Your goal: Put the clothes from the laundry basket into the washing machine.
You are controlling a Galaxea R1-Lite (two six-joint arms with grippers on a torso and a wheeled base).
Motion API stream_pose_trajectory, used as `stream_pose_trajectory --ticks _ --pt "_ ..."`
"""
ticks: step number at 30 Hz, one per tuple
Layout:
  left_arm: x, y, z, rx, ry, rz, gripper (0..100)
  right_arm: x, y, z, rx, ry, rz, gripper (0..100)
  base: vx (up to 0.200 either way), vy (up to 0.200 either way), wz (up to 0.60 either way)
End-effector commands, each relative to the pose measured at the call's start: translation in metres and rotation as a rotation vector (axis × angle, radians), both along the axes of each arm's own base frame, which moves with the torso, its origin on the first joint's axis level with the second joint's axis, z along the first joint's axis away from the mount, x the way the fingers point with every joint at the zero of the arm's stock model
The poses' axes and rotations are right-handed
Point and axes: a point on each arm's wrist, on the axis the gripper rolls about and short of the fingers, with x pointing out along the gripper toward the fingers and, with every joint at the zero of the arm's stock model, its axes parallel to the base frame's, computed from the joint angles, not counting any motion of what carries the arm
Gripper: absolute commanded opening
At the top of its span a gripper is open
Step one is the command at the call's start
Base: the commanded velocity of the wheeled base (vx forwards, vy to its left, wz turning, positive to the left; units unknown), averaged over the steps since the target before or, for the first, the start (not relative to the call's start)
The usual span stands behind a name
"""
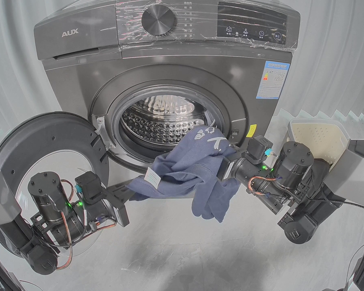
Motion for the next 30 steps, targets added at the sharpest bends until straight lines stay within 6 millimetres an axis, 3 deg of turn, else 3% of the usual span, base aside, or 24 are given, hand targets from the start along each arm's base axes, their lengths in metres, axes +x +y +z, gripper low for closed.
stream_pose_trajectory --ticks 1,2,3,14,24,30 --pt "-0.003 -0.001 -0.011 0.026 0.045 -0.014 0 -0.007 0.001 0.009 0.015 -0.017 0.012 0 0.0 0.0 0.0" --pt "-0.003 -0.001 -0.011 0.026 0.045 -0.014 0 -0.007 0.001 0.009 0.015 -0.017 0.012 0 0.0 0.0 0.0" --pt "-0.003 0.0 -0.011 0.025 0.045 -0.013 100 -0.007 0.002 0.009 0.014 -0.016 0.012 0 0.0 0.0 0.0" --pt "-0.008 0.0 -0.009 0.019 0.045 -0.074 100 0.016 -0.007 0.004 0.012 -0.011 -0.046 0 0.0 0.0 0.0" --pt "-0.022 0.004 0.004 -0.008 0.01 -0.164 100 0.02 0.002 0.0 0.025 0.009 -0.067 0 0.0 0.0 0.0" --pt "-0.015 0.0 0.003 -0.006 0.006 -0.166 100 0.0 0.027 -0.001 0.031 0.02 0.007 0 0.0 0.0 0.0"
